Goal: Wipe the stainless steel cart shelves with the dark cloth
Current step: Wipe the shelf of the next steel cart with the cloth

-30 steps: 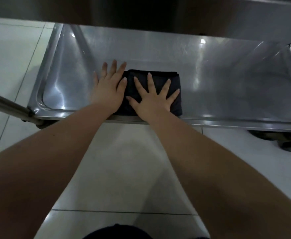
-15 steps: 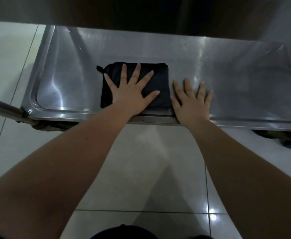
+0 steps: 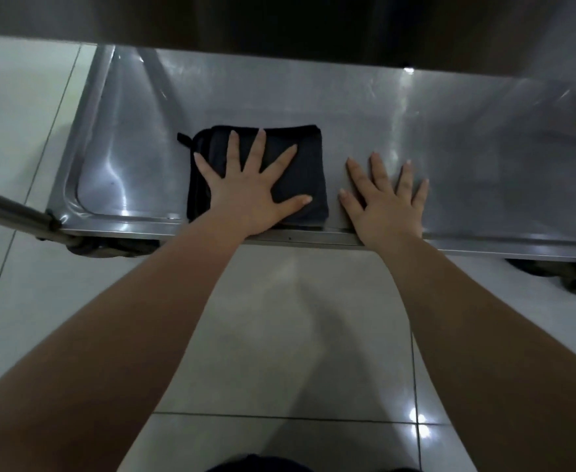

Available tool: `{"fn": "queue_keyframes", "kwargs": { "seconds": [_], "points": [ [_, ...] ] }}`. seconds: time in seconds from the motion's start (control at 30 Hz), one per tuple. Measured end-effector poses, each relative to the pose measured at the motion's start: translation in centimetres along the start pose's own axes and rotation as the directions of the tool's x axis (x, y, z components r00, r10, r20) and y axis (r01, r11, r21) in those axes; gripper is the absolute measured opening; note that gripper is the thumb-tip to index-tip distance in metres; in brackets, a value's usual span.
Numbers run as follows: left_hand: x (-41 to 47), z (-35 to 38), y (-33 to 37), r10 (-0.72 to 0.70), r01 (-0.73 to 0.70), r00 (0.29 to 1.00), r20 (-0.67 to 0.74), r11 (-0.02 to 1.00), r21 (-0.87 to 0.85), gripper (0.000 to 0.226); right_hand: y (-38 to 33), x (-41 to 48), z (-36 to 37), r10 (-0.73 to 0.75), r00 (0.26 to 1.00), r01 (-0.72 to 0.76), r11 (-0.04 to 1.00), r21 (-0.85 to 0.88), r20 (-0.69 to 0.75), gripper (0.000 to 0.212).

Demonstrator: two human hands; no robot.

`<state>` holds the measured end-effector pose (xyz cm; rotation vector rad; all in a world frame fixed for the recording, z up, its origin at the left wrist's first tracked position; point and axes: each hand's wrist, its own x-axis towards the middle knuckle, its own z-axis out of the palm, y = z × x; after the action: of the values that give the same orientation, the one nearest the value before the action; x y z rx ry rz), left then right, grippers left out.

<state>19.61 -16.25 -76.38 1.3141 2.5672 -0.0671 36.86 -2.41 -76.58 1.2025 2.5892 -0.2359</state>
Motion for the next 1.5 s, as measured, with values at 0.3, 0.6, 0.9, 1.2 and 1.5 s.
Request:
{"fn": "queue_keyframes", "kwargs": {
  "seconds": [0.3,0.6,0.9,1.2,1.5],
  "points": [
    [-2.1,0.4,-2.1,0.009,-0.009,1.0,-0.015,1.0,0.002,0.086,-4.9,0.3,-0.1,-0.105,0.992,0.109,0.992,0.067,-0.07,0.055],
    [-3.5,-0.6,-11.3,-0.078,0.078,0.996,0.041,0.997,-0.008,0.085,-6.3,0.3,-0.5,-0.024,0.999,0.025,0.998,0.052,-0.028,0.06],
    [-2.8,-0.8,-5.7,-0.179,0.181,0.983,0.043,0.983,-0.03,0.083,-13.0,2.0,0.1,-0.117,0.992,0.118,0.993,0.005,-0.056,0.055],
    [-3.3,-0.2,-7.1,-0.095,0.094,0.995,-0.017,0.994,-0.059,0.078,-12.0,2.0,0.0,-0.114,0.989,0.116,0.993,0.007,-0.092,0.056],
    [-4.3,-0.8,-14.7,-0.221,0.222,0.975,0.017,0.973,-0.067,0.082,-12.8,1.9,0.3,-0.152,0.986,0.148,0.987,-0.06,-0.065,0.073]
  ]
}}
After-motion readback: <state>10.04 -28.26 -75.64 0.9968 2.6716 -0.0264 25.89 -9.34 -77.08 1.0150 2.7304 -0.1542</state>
